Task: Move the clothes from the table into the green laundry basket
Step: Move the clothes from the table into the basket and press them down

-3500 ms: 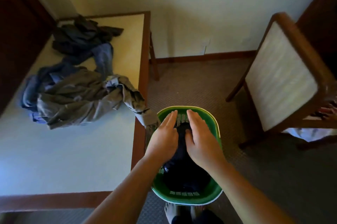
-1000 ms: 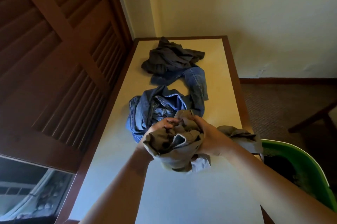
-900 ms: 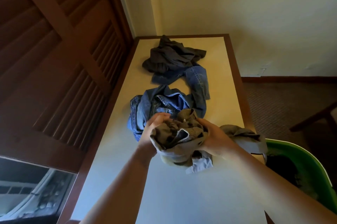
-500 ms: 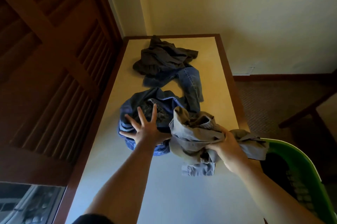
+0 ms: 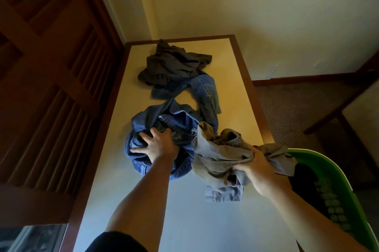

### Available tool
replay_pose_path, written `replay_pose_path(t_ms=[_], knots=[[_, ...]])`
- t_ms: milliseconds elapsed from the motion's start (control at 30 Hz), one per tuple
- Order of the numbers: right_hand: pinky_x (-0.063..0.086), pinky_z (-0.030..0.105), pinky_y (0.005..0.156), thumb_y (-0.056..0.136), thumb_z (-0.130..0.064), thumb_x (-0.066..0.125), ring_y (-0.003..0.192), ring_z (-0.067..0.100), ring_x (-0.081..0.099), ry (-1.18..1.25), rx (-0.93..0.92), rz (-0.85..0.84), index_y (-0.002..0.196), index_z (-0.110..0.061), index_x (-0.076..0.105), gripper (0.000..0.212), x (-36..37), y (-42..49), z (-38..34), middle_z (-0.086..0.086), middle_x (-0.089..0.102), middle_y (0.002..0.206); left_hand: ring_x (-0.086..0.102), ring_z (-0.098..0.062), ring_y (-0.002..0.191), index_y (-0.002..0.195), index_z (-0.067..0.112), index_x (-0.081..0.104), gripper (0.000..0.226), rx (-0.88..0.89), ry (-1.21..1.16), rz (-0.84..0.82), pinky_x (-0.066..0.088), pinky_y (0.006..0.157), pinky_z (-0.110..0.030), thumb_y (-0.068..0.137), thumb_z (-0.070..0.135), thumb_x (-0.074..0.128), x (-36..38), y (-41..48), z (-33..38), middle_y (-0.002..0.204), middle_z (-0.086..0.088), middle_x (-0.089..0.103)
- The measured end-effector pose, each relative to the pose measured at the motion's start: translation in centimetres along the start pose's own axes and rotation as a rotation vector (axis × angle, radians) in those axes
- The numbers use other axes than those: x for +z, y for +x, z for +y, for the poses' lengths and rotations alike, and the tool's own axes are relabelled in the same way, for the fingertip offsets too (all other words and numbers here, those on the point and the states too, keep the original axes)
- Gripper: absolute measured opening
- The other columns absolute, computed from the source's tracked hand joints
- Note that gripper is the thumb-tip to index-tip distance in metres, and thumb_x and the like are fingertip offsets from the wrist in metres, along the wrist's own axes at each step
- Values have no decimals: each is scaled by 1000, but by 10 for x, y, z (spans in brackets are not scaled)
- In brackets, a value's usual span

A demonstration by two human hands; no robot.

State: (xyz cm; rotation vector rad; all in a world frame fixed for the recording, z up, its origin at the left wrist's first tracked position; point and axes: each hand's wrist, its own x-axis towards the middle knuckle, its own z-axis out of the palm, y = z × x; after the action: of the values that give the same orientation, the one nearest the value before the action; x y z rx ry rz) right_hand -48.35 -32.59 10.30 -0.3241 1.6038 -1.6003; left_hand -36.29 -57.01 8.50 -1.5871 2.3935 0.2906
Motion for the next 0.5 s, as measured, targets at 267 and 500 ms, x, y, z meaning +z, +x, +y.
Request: replay_pose_path(t_ms=[267,500], knots=[[59,44,91,75,29,65,104,33,75,10,-2,21,119,-10,71,59,0,-14,-3,16,79,106,63,-38,89,102,28,60,34,71,-378,147,60,76,-50,70,15,58,-20,-27,-40,105,-8,60],[62,32,76,64,18,74,99,30,76,77,-76,4,115,-3,70,56,-20,-37,-3,15,79,102,61,-35,74,79,21,57,12,102,-825,217,42,61,-35,67,19,60,-20,-96,-45,79,-4,68]])
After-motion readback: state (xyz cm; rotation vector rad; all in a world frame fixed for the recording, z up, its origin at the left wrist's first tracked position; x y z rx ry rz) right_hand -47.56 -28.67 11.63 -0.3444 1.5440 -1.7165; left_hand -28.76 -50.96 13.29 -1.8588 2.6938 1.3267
